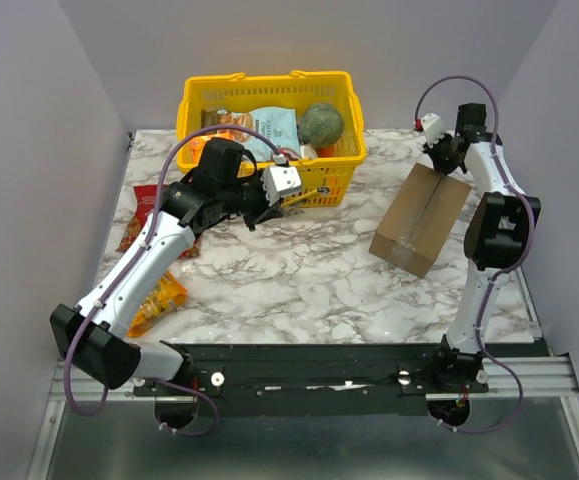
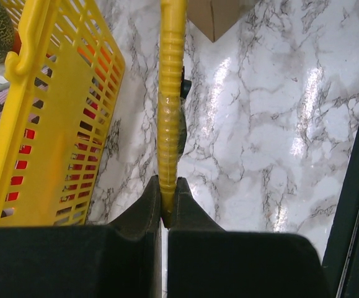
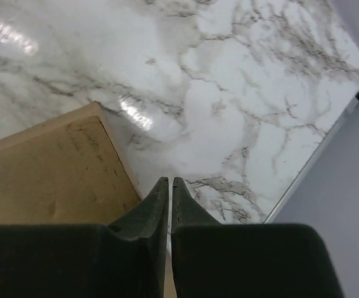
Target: Unpack the express box
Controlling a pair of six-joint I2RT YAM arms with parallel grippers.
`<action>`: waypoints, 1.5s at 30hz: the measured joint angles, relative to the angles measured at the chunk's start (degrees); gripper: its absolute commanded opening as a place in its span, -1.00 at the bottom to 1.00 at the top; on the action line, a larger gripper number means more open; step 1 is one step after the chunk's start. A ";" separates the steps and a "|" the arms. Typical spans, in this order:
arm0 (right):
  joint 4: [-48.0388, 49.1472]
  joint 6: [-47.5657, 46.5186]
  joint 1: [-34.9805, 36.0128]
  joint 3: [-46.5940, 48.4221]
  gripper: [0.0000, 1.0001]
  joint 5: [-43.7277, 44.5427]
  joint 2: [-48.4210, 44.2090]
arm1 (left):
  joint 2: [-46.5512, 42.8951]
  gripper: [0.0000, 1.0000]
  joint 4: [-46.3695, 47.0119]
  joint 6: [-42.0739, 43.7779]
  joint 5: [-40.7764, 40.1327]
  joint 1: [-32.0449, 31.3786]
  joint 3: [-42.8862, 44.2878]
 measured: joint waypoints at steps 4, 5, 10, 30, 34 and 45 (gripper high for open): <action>-3.43 -2.58 0.35 -3.61 -0.73 -4.83 -2.45 | 0.00 -1.00 0.31 0.00 0.00 0.00 -0.74; -4.28 -3.23 0.63 -4.87 -0.73 -5.95 -3.34 | 0.00 -1.00 0.37 0.02 0.00 0.00 -1.07; -7.65 -5.05 5.60 -11.10 -0.73 -10.27 -7.54 | -0.02 -1.00 0.61 0.00 0.00 0.00 -2.43; 0.17 9.90 4.96 -30.75 -0.78 -6.43 -35.41 | -1.57 -1.00 0.92 1.64 -0.15 0.00 -5.40; 0.85 5.81 3.74 -41.11 -0.79 -0.59 -36.09 | -1.55 -1.00 1.53 1.75 -0.15 0.00 -5.40; -4.28 0.57 8.98 -45.88 -0.74 -6.43 -38.27 | -1.11 -1.00 2.16 1.92 -0.13 0.00 -5.42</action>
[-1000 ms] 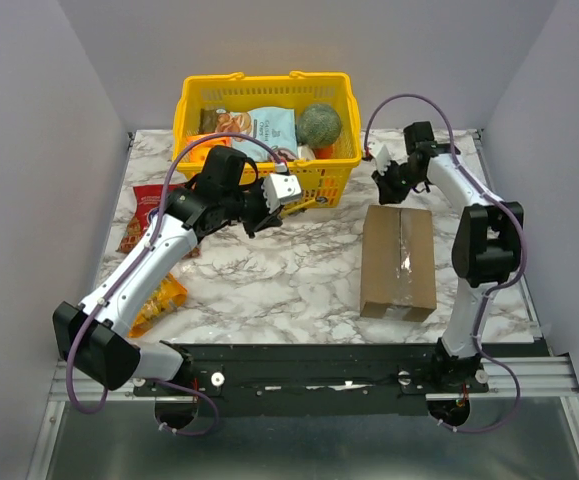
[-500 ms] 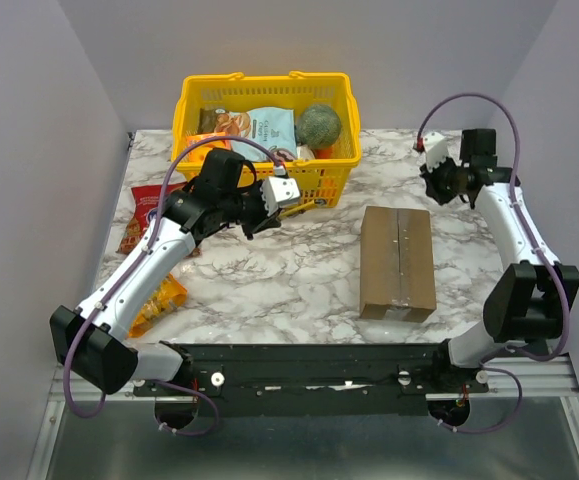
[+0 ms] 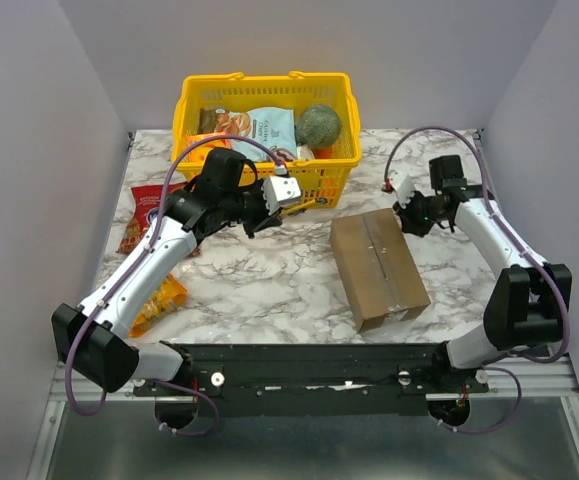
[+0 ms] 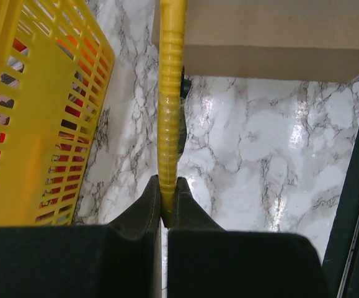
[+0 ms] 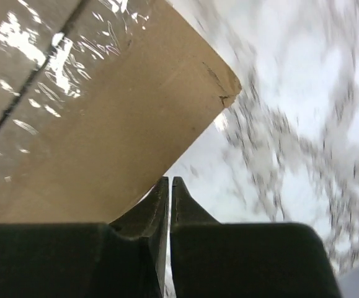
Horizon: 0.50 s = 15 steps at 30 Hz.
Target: Unpack the express box
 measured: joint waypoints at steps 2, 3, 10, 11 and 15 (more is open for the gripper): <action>-0.15 0.59 4.31 2.01 -0.74 -3.21 0.11 | 0.11 -1.00 0.02 0.00 0.00 0.00 0.00; -0.28 1.01 6.56 2.86 -0.74 -4.42 0.42 | 0.11 -1.00 0.07 0.00 0.00 0.00 0.00; -0.70 3.54 19.82 10.16 -0.74 -10.32 7.65 | 0.09 -1.00 0.42 0.09 -0.02 0.00 -0.74; -0.83 4.44 20.37 11.32 -0.74 -10.82 8.59 | 0.00 -1.00 0.37 0.26 -0.04 0.00 -0.96; -0.79 8.59 20.17 16.00 -0.71 -11.26 10.49 | -0.81 -1.00 0.28 1.33 -0.31 0.00 -2.16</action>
